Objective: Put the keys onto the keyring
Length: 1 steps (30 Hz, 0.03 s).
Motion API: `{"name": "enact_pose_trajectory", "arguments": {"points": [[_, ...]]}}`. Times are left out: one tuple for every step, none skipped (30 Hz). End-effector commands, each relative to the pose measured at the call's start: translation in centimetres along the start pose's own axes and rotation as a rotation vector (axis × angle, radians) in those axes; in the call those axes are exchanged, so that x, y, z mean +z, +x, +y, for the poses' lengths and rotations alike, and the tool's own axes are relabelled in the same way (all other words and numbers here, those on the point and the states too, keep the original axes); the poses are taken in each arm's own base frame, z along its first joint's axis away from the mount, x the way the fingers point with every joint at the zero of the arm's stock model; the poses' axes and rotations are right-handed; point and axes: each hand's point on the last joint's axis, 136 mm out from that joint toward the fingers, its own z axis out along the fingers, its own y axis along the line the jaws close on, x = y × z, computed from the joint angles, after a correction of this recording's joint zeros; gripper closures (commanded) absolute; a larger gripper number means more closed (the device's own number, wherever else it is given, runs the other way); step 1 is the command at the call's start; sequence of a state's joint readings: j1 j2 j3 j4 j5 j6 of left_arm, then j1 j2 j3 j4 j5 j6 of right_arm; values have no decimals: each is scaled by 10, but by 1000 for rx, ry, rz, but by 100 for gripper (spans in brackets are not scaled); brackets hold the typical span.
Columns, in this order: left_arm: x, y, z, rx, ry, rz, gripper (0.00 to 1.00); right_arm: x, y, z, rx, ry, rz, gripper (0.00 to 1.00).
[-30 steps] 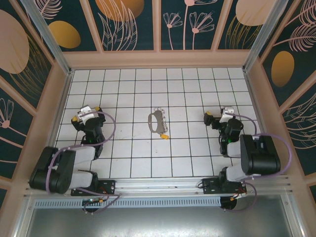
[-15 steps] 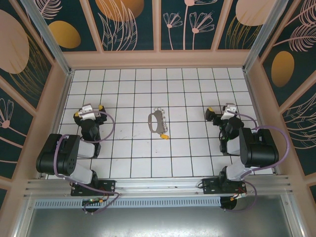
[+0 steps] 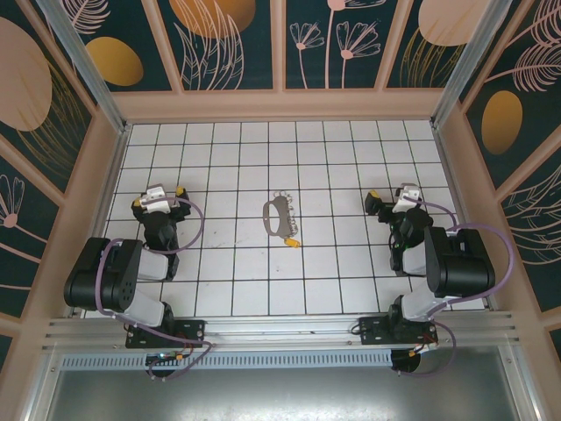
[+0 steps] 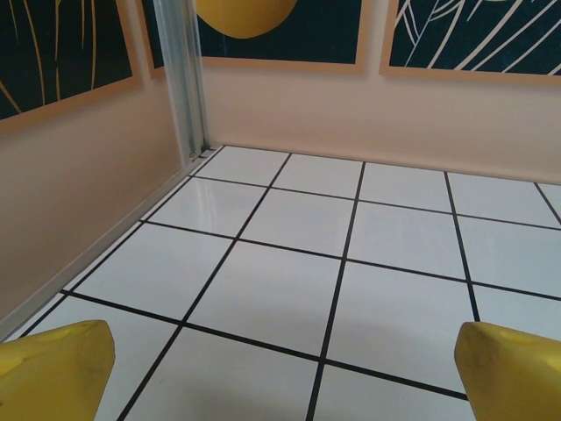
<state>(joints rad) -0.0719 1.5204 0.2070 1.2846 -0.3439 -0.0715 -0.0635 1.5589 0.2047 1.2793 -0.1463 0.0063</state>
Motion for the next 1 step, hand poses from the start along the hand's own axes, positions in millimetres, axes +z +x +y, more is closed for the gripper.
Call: {"name": "enact_pose_trajectory", "arguments": {"points": [[0,-11,-1,-22,9,-44,1,2,-14,-2,-6,20,-54,1]]}}
